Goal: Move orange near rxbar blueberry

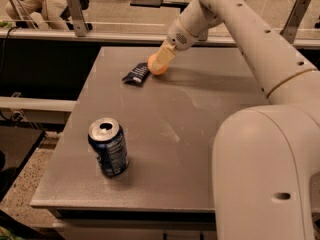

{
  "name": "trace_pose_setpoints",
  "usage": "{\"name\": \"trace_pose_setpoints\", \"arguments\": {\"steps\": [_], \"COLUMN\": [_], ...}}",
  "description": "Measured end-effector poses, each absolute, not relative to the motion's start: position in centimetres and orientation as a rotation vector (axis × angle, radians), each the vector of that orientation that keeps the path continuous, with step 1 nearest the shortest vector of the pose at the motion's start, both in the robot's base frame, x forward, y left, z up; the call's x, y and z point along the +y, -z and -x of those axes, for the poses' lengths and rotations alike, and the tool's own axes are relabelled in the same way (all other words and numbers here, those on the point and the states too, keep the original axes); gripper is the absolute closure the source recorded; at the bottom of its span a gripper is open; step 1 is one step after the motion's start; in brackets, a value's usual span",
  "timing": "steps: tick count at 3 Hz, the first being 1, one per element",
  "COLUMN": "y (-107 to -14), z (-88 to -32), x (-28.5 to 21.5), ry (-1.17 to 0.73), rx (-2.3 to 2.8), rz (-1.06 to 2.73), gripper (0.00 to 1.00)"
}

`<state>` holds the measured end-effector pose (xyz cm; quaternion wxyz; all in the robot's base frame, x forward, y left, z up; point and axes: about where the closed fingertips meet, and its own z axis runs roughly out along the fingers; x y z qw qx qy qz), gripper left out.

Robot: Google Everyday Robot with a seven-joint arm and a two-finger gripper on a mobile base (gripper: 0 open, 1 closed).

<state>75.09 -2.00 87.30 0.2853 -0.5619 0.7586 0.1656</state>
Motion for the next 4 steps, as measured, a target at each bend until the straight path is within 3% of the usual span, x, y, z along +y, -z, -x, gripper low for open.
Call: {"name": "trace_pose_setpoints", "arguments": {"steps": [2, 4], "y": [-86.4, -87.8], "z": [-74.2, -73.4], "x": [-2.0, -3.1], "ry": [-0.477, -0.479], "rx": [2.041, 2.014], "rz": [1.499, 1.476], "gripper": [0.00, 0.00]}}
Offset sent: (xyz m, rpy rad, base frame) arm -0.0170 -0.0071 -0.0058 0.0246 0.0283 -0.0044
